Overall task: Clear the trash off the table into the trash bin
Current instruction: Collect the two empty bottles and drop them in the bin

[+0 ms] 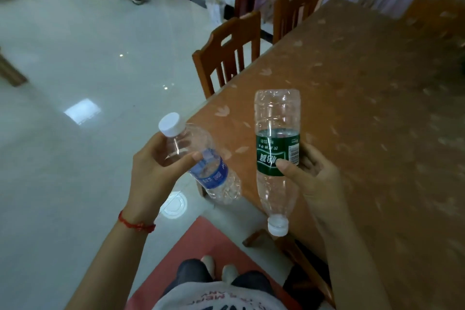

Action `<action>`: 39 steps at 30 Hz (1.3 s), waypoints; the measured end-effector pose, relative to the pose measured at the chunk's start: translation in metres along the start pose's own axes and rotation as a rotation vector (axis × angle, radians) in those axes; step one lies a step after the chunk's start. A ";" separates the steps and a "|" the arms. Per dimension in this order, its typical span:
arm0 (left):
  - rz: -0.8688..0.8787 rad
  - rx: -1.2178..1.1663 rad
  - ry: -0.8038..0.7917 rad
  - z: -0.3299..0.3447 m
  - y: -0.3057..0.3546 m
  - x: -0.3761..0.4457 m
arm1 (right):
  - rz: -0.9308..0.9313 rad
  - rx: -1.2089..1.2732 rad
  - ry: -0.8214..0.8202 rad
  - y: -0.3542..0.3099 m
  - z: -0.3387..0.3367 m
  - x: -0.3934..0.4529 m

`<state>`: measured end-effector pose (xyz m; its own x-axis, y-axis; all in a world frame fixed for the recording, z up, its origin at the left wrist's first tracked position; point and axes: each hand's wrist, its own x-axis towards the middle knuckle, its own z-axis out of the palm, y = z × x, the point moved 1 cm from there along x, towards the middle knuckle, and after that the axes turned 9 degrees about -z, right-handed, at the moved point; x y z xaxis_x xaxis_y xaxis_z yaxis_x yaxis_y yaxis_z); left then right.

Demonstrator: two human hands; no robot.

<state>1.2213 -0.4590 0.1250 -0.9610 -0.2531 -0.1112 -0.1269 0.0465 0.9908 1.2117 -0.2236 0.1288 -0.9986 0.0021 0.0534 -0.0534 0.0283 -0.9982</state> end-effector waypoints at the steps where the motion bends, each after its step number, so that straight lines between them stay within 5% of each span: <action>1: -0.008 -0.006 0.046 -0.008 -0.002 -0.006 | 0.005 0.002 -0.040 -0.001 0.007 0.003; 10: -0.089 -0.052 0.456 -0.072 -0.024 -0.072 | 0.041 0.050 -0.484 0.001 0.081 0.017; 19: -0.154 -0.062 0.734 -0.135 -0.044 -0.118 | 0.095 0.110 -0.742 0.009 0.175 0.009; 39: -0.257 -0.052 0.782 -0.390 -0.071 -0.004 | 0.153 0.044 -0.709 0.032 0.441 0.061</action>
<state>1.3301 -0.8384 0.0850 -0.4526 -0.8504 -0.2682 -0.2896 -0.1442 0.9462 1.1477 -0.6636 0.0873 -0.7566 -0.6457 -0.1033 0.1020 0.0396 -0.9940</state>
